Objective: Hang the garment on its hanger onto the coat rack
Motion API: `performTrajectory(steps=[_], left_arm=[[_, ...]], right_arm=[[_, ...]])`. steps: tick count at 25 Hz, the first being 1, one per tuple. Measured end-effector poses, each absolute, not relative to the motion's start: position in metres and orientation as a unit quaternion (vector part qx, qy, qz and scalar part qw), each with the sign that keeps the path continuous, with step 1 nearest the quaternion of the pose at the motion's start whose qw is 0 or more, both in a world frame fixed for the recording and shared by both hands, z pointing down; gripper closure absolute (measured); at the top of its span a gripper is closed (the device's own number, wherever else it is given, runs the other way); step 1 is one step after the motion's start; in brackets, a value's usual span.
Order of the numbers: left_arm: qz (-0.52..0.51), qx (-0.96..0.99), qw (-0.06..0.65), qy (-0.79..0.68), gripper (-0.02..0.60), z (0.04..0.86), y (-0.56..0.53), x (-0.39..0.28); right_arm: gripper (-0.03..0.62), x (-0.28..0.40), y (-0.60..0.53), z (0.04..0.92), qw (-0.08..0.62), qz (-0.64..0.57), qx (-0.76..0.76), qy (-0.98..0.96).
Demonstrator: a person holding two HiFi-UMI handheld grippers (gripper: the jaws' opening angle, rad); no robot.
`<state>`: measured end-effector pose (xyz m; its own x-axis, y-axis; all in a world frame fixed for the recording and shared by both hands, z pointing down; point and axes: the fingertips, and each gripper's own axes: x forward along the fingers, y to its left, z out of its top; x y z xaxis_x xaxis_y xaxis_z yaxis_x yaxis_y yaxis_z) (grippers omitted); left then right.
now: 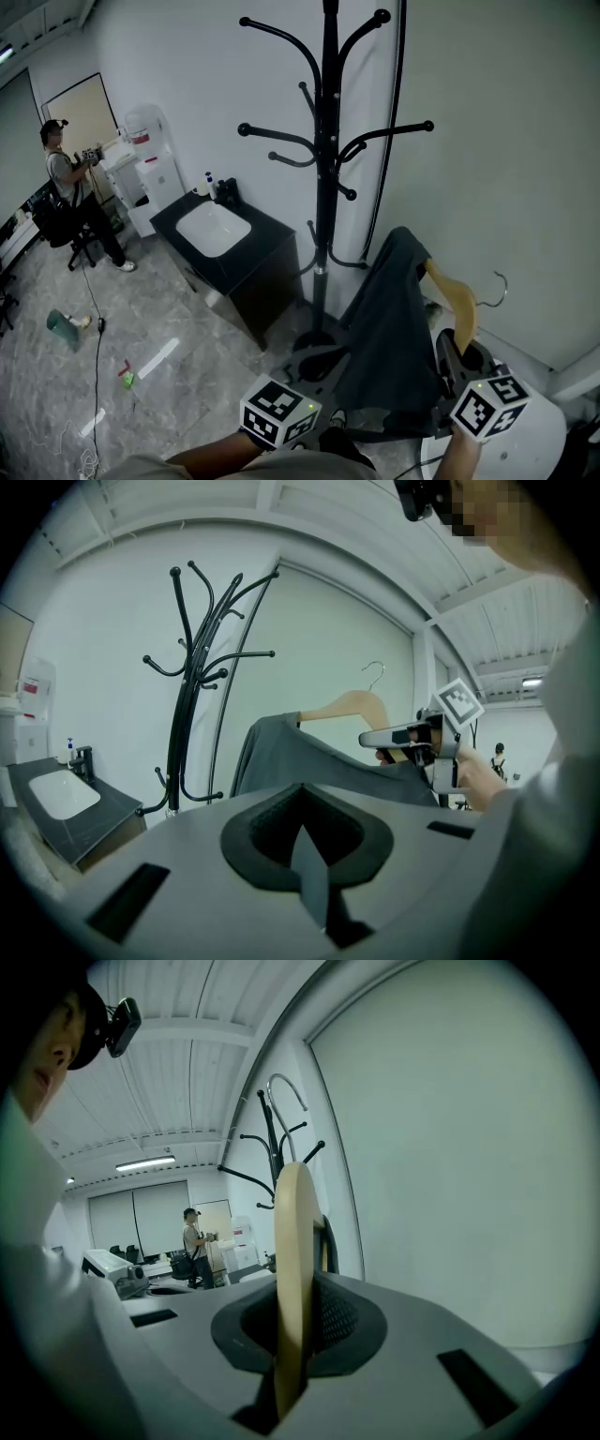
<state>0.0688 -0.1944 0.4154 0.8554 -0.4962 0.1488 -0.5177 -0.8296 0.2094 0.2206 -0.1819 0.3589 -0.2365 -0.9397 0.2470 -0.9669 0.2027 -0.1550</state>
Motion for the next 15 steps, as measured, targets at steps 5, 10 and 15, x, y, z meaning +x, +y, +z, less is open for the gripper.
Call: performTrajectory(steps=[5, 10, 15], left_arm=[[0.037, 0.952, 0.112, -0.281, 0.577, 0.402, -0.247, 0.1], [0.031, 0.944, 0.114, -0.307, 0.577, 0.397, -0.298, 0.131], [0.03, 0.938, 0.116, -0.326, 0.577, 0.394, -0.328, 0.136]], right_arm=[[0.568, 0.255, -0.237, 0.325, 0.061, 0.099, 0.619, -0.777], [0.568, 0.277, -0.307, 0.307, 0.079, 0.077, 0.602, -0.791], [0.568, 0.268, -0.37, 0.291, 0.11, 0.048, 0.59, -0.799]])
